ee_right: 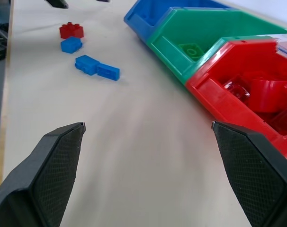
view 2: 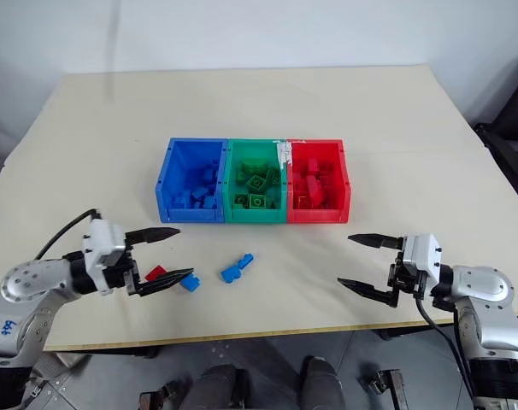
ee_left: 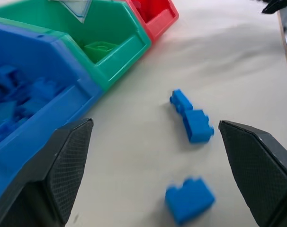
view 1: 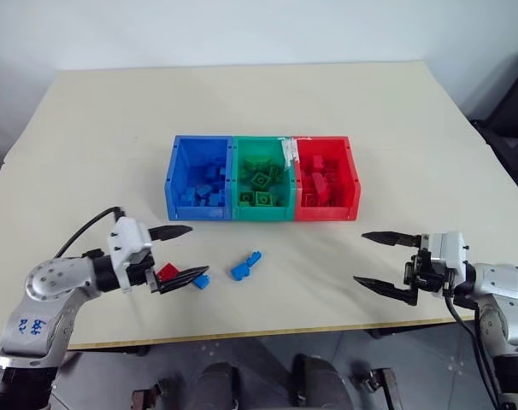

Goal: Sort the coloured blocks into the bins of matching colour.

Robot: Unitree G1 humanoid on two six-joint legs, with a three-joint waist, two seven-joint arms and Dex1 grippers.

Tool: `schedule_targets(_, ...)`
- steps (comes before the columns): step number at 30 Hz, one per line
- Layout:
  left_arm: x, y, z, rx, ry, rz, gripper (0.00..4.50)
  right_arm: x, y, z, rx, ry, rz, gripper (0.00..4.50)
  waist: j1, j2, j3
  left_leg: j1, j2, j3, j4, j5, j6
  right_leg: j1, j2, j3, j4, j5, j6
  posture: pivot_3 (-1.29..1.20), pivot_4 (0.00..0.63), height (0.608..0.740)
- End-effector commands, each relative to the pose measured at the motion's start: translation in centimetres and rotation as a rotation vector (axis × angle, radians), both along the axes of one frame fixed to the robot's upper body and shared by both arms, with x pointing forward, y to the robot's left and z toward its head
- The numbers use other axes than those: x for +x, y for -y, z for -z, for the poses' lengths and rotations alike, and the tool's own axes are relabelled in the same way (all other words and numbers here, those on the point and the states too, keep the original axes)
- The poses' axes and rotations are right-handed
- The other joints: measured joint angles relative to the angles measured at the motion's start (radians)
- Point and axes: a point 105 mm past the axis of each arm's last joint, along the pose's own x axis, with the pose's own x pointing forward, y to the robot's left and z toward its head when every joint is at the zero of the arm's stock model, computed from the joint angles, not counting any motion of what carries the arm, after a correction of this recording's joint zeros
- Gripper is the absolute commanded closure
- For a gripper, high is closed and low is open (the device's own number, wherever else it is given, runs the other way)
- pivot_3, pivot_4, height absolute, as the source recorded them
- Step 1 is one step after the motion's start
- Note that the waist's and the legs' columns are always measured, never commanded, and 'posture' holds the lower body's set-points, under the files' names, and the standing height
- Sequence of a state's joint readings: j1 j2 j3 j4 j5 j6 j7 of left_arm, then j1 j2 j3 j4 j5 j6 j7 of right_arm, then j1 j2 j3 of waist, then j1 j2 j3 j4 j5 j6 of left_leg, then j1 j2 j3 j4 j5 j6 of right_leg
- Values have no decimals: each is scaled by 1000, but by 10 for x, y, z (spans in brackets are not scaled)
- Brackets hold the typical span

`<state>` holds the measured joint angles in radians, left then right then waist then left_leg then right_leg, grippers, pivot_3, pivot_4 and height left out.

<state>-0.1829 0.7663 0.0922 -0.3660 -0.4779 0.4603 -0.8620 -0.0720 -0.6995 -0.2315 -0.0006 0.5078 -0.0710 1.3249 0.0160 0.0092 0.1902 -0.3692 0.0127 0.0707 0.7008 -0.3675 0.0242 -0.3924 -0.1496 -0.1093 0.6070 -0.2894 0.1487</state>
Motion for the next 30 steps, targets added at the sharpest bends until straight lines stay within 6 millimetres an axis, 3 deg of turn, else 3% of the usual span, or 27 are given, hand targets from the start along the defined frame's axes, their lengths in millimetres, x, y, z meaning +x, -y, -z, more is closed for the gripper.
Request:
schedule_targets(1,3,37,-2,51,-105,15,0,-7,2,-14,3,44,24,30,6,0,0,0,0,1,0,0,0,0,0,1,0,0,0,0,150,740)
schedule_targets(3,7,57,5,75,-194,30,0,-11,0,-12,3,38,34,30,13,0,0,1,-1,1,0,0,0,1,0,2,0,0,1,0,150,740)
schedule_targets(9,18,83,20,200,-277,36,0,-27,-12,-11,2,39,44,30,8,0,0,0,-2,1,0,0,0,0,2,1,-1,0,0,0,150,740)
schedule_targets(14,38,88,25,279,-222,-28,0,-38,-22,-11,17,38,54,30,11,0,0,1,-2,1,0,1,-1,0,2,1,-1,0,0,0,150,740)
schedule_targets(17,37,86,31,313,-231,-27,0,-44,-27,-13,18,42,49,30,11,0,0,0,-2,1,0,1,-1,0,2,1,-1,0,0,0,150,740)
schedule_targets(20,29,86,36,316,-279,3,588,-49,-31,-16,5,51,27,0,11,0,0,0,-2,1,0,1,-1,0,2,1,-1,0,0,0,150,740)
schedule_targets(30,25,86,49,307,-337,18,3768,-44,-35,-14,5,49,23,0,11,0,0,0,-1,1,1,1,-1,1,2,1,-1,0,0,0,150,740)
